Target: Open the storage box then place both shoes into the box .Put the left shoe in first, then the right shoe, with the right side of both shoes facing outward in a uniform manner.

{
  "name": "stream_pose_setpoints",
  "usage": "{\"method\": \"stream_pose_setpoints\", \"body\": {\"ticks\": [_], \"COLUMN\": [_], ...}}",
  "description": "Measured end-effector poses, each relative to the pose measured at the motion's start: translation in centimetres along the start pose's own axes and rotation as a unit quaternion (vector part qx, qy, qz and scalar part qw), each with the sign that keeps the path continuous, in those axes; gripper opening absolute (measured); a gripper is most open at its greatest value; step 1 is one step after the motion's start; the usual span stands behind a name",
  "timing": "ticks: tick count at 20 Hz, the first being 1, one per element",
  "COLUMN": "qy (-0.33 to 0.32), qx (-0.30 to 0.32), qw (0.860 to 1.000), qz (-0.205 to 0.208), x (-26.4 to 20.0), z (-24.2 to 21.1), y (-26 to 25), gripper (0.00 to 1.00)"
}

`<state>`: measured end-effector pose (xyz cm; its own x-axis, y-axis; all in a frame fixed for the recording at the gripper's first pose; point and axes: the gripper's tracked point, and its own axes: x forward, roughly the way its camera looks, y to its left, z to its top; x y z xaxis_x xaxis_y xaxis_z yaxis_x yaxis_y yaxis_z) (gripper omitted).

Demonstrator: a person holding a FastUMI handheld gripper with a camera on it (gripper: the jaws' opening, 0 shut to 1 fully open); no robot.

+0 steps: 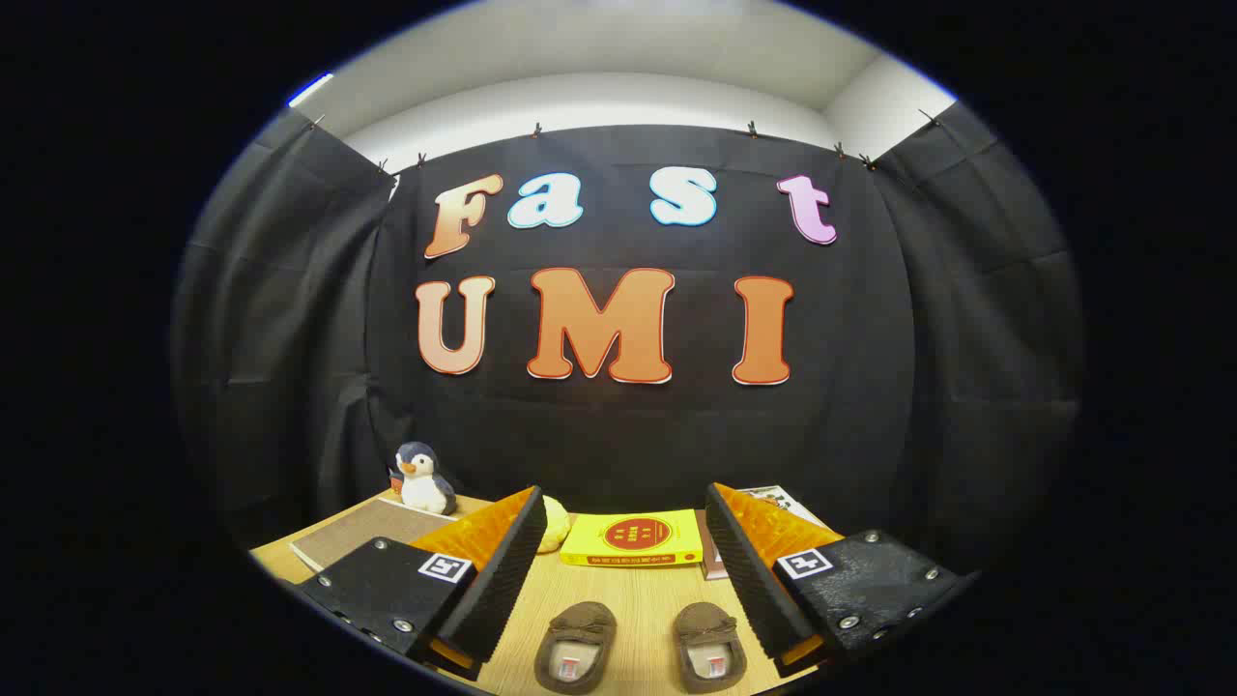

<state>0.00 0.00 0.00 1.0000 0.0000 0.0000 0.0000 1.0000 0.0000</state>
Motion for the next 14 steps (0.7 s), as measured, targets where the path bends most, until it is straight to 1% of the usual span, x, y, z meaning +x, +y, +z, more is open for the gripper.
{"method": "stream_pose_setpoints", "body": {"ticks": [4, 8, 10, 14], "qy": [0.004, 0.024, 0.030, 0.045], "qx": [-0.007, -0.014, -0.009, 0.005], "qw": [1.000, 0.999, 0.998, 0.995], "qz": [0.003, 0.038, 0.061, 0.094], "x": [-0.1, 0.2, 0.5, 1.3], "z": [0.3, -0.7, -1.4, -3.2], "y": [-0.5, -0.9, -1.1, -2.1], "gripper": [0.98, 0.98, 0.98, 0.98]}}
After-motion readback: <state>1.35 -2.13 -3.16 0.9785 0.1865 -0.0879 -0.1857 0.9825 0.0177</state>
